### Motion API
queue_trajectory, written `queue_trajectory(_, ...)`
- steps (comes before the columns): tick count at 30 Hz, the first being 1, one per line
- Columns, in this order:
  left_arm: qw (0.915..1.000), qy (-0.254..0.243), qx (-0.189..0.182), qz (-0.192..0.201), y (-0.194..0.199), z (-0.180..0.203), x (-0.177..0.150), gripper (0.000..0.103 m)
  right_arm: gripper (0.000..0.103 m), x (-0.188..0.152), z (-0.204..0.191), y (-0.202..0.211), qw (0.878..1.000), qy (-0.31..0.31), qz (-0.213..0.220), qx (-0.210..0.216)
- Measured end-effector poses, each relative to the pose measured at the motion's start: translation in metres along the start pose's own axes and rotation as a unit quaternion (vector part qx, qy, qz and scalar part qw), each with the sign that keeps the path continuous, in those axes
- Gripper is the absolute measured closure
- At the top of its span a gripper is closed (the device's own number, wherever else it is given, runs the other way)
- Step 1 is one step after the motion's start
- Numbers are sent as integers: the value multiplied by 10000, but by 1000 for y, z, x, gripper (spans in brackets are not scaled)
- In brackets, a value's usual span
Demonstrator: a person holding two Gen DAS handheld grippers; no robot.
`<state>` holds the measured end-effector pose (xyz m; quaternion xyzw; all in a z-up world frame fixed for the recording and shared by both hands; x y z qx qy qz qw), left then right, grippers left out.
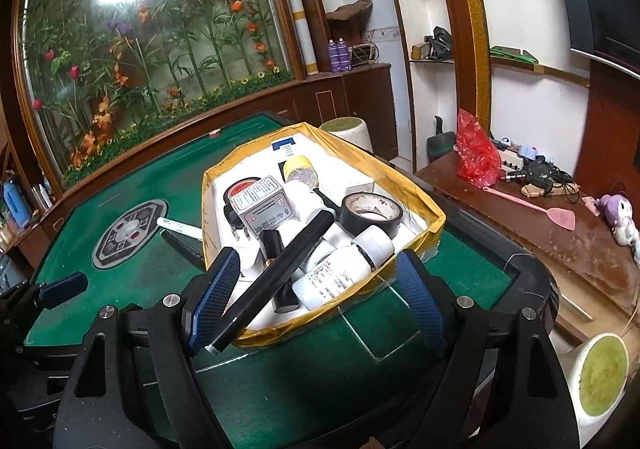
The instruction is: Organize rigid objects
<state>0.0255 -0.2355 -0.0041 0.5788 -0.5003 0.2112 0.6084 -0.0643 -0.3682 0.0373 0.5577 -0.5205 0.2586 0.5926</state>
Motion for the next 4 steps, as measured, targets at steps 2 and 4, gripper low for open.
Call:
queue_trajectory(2,10000,-7,-5,-1,0,-1,0,23,22,0,0,0,10000,-8,8,8)
queue_trajectory(4,10000,-25,17,26,0,-1,0,23,22,0,0,1,10000,0,14,9)
Point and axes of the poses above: each gripper's, at about its wrist camera, not at the fingertips, and y roughly against the way its jaws point, z to its right, x to its top, the point moved 8 cm from there along -y, roughly the way its jaws point, and after that the axes turned 12 degrees about z, right-handed, at the moved point
